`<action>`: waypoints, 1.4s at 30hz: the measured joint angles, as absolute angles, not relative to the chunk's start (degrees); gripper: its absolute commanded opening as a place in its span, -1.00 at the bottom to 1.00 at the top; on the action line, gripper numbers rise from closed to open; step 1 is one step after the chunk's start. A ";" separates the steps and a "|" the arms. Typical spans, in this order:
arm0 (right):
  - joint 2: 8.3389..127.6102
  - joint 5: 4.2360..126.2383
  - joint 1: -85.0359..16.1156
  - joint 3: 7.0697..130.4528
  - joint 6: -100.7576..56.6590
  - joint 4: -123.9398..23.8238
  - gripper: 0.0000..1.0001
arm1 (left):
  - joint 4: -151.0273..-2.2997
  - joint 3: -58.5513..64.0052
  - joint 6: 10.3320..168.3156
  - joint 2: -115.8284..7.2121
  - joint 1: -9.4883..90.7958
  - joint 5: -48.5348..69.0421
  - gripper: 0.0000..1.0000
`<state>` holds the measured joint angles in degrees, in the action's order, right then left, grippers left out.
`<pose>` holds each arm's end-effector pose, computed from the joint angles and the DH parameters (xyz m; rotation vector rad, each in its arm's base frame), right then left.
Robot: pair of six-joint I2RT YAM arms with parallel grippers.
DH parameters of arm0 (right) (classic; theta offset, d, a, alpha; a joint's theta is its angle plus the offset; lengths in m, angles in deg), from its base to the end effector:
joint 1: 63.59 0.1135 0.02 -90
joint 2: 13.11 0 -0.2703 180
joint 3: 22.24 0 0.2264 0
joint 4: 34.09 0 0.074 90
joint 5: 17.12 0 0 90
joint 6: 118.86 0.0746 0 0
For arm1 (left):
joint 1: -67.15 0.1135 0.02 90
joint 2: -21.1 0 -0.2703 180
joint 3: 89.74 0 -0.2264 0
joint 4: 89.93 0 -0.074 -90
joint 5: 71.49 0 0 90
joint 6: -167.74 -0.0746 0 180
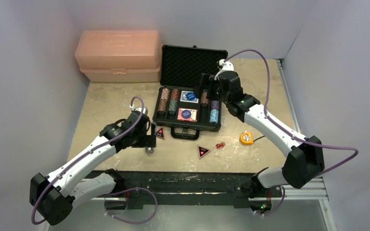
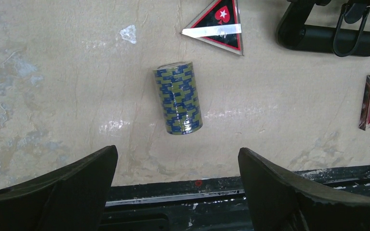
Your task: Pack up texas hold em set
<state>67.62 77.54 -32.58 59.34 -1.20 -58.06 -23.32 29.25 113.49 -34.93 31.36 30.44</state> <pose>0.2939 0.1696 0.3254 -0.0048 2.0201 0.5817 0.1423 -0.0836 0.2280 -0.0682 2.6164 -0.1648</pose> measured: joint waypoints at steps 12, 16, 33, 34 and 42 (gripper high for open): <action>67.67 77.35 -32.58 59.34 -1.77 -58.09 0.98 | -30.70 32.92 114.17 -37.95 30.95 27.92 0.76; 68.17 77.22 -32.58 59.36 -2.19 -58.09 0.98 | -31.84 32.92 114.19 -39.87 30.86 28.06 0.71; 68.78 75.99 -32.58 59.56 -3.08 -58.52 0.98 | -34.42 33.95 115.70 -47.37 30.73 29.89 0.55; 69.04 75.86 -32.58 59.65 -3.11 -58.54 0.98 | -34.46 33.95 116.03 -47.96 30.73 30.13 0.53; 70.09 74.83 -32.58 59.76 -3.35 -58.98 0.98 | -35.29 34.36 117.69 -51.37 30.73 31.14 0.48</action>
